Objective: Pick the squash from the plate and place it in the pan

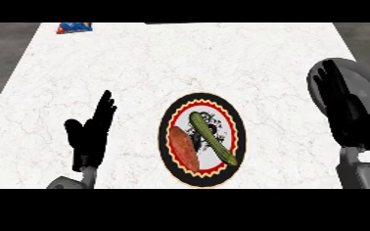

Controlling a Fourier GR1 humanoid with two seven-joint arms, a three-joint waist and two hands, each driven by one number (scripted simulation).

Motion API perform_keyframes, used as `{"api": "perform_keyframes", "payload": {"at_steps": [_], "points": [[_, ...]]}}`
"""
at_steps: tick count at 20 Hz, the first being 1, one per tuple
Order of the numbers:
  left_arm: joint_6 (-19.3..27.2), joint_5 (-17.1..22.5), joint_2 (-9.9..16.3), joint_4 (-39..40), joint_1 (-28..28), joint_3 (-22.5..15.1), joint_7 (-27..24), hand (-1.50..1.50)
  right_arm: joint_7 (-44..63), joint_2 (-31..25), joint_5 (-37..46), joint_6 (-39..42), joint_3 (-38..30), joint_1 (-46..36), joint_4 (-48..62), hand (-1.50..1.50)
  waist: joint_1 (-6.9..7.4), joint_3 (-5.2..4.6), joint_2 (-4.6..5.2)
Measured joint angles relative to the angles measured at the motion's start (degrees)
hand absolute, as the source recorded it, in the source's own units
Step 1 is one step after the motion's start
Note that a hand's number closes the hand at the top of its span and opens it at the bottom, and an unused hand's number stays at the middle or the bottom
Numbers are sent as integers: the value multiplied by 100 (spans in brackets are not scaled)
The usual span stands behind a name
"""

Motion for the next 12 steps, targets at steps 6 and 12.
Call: {"api": "perform_keyframes", "payload": {"at_steps": [6,12], "points": [[-191,-260,227,-182,-566,-10,-202,0,-124,130,-244,1854,1368,-556,4,150,765,3,96],[-437,-203,500,-201,-981,291,-313,0,-1758,-209,213,3450,1950,-1095,348,-150,718,1,120]]}}
